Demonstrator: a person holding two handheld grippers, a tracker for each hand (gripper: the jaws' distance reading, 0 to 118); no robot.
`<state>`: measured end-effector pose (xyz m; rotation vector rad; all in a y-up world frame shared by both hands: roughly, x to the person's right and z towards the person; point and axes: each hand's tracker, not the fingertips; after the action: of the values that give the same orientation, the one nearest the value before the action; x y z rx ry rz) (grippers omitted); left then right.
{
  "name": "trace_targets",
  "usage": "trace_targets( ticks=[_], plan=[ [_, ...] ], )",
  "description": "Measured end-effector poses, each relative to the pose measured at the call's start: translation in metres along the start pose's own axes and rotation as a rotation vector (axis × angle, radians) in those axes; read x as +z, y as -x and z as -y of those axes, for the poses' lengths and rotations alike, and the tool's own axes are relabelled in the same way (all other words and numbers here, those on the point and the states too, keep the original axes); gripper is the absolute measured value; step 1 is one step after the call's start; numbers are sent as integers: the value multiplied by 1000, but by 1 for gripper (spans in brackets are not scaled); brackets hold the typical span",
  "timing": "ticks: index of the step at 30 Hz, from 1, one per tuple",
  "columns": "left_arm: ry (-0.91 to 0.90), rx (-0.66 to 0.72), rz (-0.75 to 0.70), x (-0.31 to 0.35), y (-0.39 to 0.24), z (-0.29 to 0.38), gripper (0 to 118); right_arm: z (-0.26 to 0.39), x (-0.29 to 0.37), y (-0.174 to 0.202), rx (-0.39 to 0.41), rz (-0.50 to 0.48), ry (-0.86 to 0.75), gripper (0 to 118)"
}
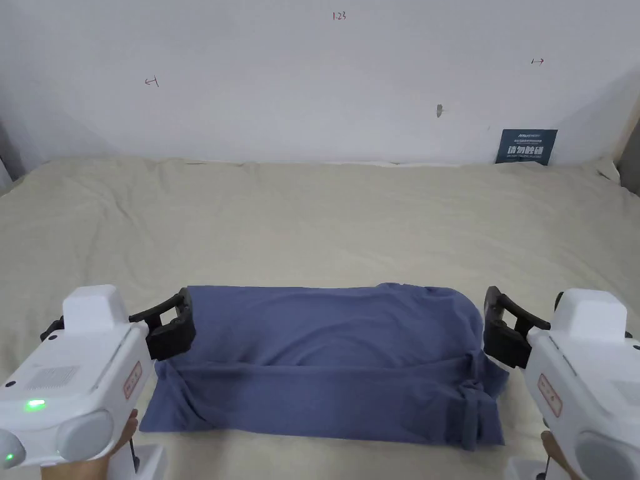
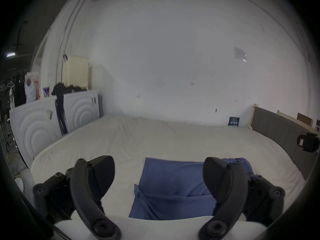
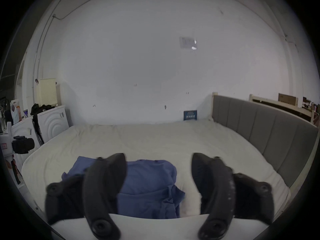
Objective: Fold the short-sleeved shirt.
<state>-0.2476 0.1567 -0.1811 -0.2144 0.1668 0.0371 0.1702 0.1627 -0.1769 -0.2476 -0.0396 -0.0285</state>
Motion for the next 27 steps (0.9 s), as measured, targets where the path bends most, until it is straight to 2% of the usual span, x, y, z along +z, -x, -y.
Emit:
trace_targets(
  ticks=[2, 4, 6, 14, 22, 26, 27],
  plan=[
    [-21, -10, -11, 0, 3, 11, 88, 5, 11, 3, 31, 29, -30, 52],
    [-31, -15, 0, 8, 1, 15, 46, 7, 19, 6, 46, 34, -39, 20],
    [-29, -22, 11, 10, -3, 17, 1, 10, 22, 6, 55, 26, -41, 1],
    [44, -9, 39, 4, 3, 20, 0, 12, 31, 6, 70, 13, -43, 1],
    [309, 75, 84, -35, 36, 40, 0, 13, 23, 3, 68, 9, -13, 1],
    [491, 108, 80, -61, 47, 56, 9, 18, 14, 3, 81, 16, 20, 1],
    [542, 116, 83, -70, 50, 62, 22, 20, 11, 3, 81, 18, 26, 1]
  ],
)
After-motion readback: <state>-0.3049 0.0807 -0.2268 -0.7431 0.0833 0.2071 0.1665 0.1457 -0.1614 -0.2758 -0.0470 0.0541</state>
